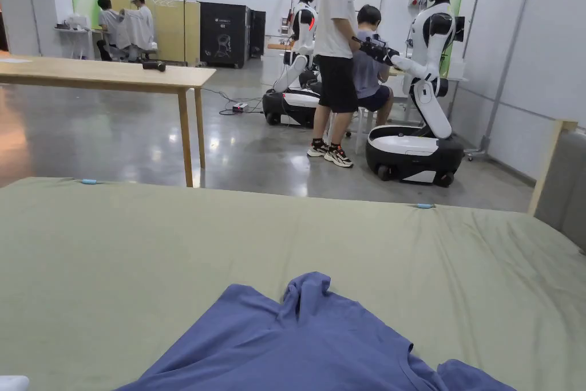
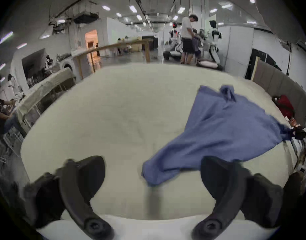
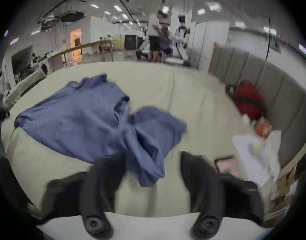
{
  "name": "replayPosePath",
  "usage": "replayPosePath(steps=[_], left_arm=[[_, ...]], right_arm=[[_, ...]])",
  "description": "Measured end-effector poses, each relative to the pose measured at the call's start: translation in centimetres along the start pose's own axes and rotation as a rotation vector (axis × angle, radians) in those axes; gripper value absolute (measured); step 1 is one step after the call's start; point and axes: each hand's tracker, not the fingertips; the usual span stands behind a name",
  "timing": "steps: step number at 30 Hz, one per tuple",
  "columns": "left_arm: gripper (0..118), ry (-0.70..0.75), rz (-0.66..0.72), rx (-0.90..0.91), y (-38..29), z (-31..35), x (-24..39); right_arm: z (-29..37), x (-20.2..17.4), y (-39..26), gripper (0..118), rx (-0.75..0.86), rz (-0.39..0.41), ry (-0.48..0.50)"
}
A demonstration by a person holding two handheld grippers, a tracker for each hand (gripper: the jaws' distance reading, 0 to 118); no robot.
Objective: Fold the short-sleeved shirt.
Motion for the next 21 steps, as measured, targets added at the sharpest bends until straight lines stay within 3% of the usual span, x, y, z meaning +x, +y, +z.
replayPosePath(steps=[1, 2, 5, 8, 10, 13, 14, 16, 17, 19, 21], left_arm=[[111, 0.008, -0.001, 0.08, 1.0, 1.9, 0.5], [111, 0.016, -0.014, 0.141, 2.0, 3.4, 1.6], [111, -0.033, -0.07, 0.362, 3.8, 7.6, 5.9], [111, -0.092, -0.117, 0.497, 4.2, 10.3, 10.3], [110, -0.042, -0.167, 0.513, 4.1, 11.0, 12.5], [105, -0.096, -0.152, 0.507, 3.8, 10.5, 12.7], [92, -0.106, -0.141, 0.496, 3.8, 10.4, 12.5], [14, -0.077, -0.143, 0.473, 3.8, 9.9, 12.0], [0, -0.071, -0.148, 0.461, 3.5, 9.3, 11.1], [0, -0.078, -0.117, 0.419, 3.3, 8.7, 9.2], [0, -0.019, -0.08, 0.383, 2.7, 8.0, 6.9]], right_arm=[[1.7, -0.9, 1.0, 91, 0.087, 0.051, 0.001], [3.6, -1.9, 2.1, 91, 0.19, 0.054, 0.032], [8.3, -5.8, 4.9, 92, 0.412, -0.072, 0.136], [11.0, -9.6, 6.5, 95, 0.527, -0.149, 0.212], [11.9, -11.4, 6.8, 95, 0.579, -0.147, 0.204], [12.0, -13.1, 6.8, 93, 0.597, -0.088, 0.211], [11.8, -13.5, 6.8, 83, 0.592, -0.07, 0.195], [11.3, -14.3, 6.9, 8, 0.57, -0.057, 0.116], [11.1, -14.4, 6.8, 1, 0.58, -0.067, 0.133], [10.7, -14.2, 7.0, 1, 0.555, -0.083, 0.2], [10.2, -14.7, 6.9, 1, 0.551, -0.064, 0.183]])
